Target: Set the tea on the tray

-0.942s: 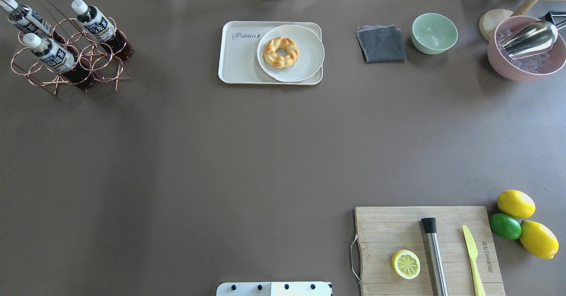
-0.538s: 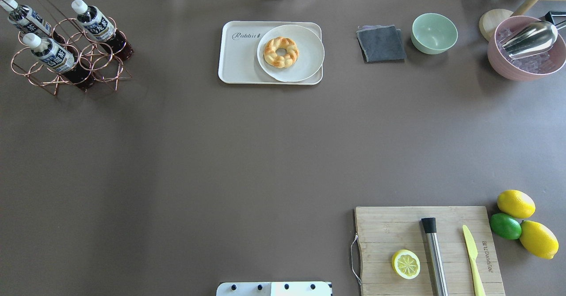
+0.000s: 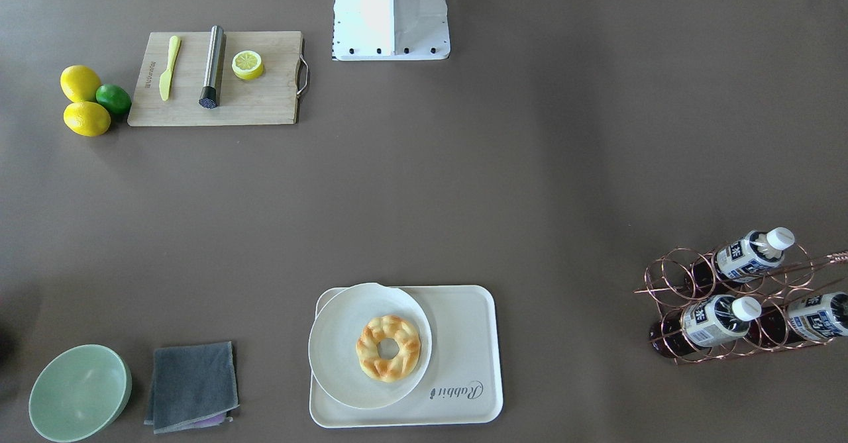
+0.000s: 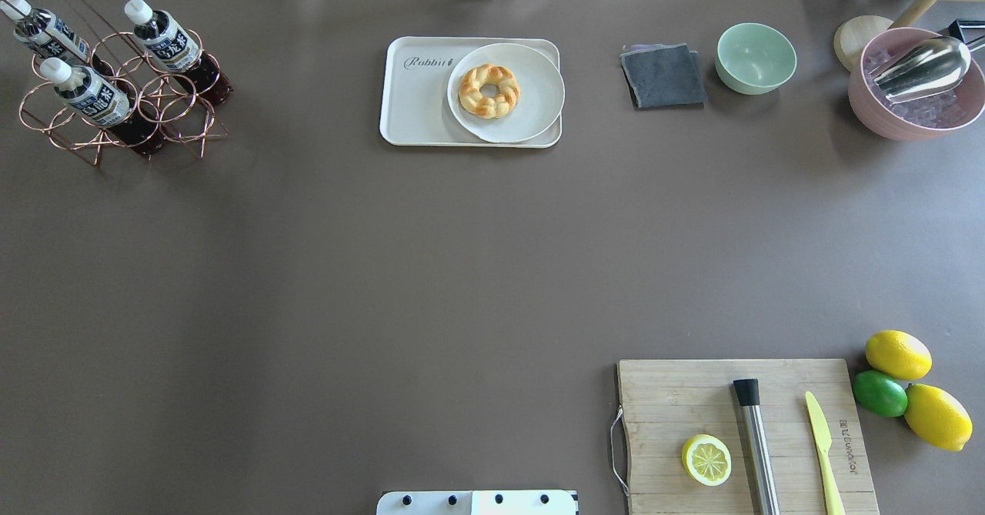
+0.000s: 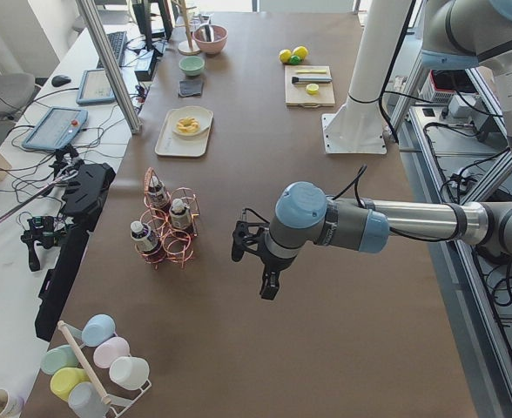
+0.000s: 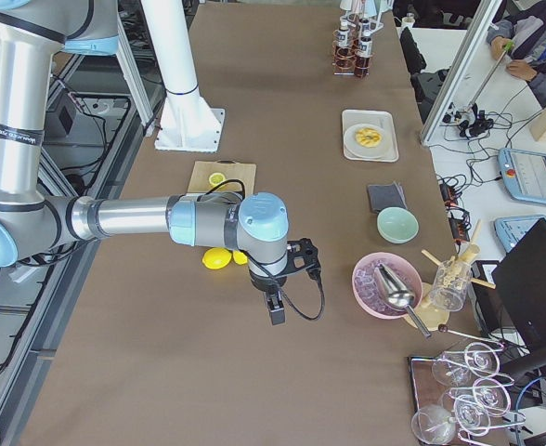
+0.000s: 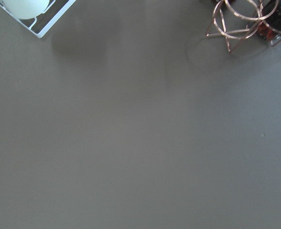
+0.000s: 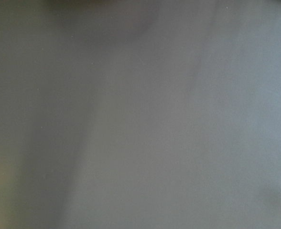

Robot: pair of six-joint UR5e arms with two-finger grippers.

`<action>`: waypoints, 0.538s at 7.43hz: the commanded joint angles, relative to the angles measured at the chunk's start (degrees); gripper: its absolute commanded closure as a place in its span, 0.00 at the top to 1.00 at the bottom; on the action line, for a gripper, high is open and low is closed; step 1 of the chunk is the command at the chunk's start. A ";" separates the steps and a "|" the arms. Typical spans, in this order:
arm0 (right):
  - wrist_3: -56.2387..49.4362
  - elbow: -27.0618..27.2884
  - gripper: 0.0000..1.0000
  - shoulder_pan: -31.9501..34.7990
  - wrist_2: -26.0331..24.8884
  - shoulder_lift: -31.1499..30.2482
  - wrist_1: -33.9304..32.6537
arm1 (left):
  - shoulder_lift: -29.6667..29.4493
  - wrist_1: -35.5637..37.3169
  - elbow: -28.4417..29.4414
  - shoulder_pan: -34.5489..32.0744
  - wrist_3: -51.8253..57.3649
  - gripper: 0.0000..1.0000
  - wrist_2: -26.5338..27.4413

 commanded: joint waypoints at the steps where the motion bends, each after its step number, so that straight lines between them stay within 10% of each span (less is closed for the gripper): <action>1: -0.26 0.04 1.00 -0.08 4.59 -0.20 0.11 | -6.20 -13.98 1.63 8.74 -17.61 0.96 -1.62; 4: -0.79 0.21 0.99 0.10 4.24 -0.81 0.29 | -12.37 -20.79 3.66 13.50 -22.78 0.97 3.38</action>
